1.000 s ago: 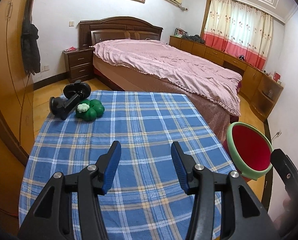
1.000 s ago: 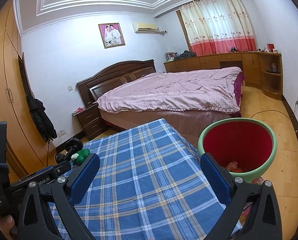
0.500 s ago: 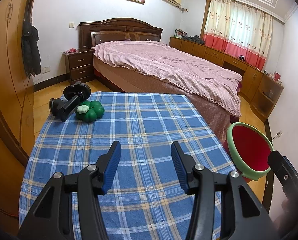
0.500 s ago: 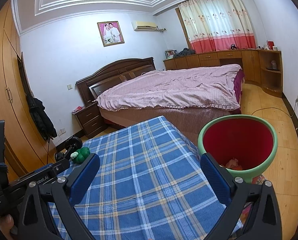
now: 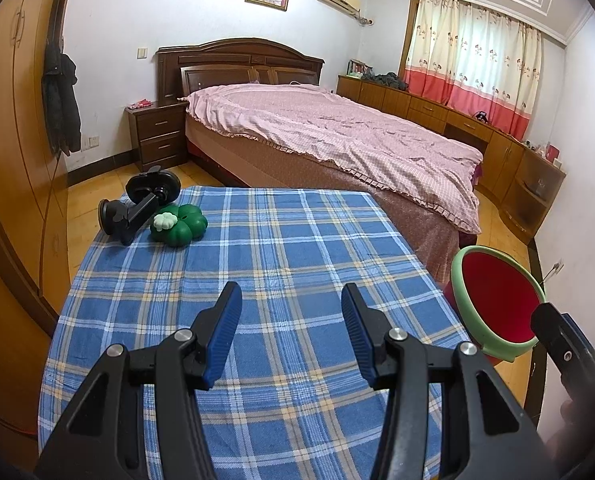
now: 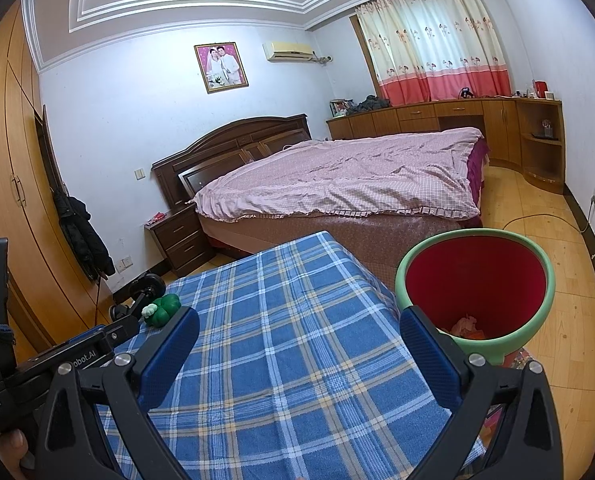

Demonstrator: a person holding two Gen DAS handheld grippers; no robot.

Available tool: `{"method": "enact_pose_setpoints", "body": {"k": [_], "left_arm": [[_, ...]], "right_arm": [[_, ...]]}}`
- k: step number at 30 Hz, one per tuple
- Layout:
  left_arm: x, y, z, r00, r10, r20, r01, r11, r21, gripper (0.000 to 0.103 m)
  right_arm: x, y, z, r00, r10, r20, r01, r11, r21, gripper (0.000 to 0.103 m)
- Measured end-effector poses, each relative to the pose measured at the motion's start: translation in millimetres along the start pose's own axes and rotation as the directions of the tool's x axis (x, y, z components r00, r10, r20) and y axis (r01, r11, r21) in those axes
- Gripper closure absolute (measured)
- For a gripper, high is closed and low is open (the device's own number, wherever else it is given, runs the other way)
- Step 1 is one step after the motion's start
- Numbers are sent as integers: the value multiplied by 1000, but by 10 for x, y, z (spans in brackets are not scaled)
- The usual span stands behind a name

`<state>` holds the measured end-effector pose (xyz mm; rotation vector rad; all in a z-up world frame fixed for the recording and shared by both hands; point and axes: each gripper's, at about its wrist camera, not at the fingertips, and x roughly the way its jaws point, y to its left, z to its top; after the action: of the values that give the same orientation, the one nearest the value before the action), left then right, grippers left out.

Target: Collect trash

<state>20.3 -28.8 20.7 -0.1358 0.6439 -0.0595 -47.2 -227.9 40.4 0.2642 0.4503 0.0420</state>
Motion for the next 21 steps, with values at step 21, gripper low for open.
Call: {"method": "enact_pose_setpoints", "body": {"k": [21], "left_arm": [[-23, 15, 71, 1000, 3, 9, -3, 1000, -4, 51]], "right_arm": [[6, 6, -1, 1000, -1, 5, 1, 1000, -1, 1]]}}
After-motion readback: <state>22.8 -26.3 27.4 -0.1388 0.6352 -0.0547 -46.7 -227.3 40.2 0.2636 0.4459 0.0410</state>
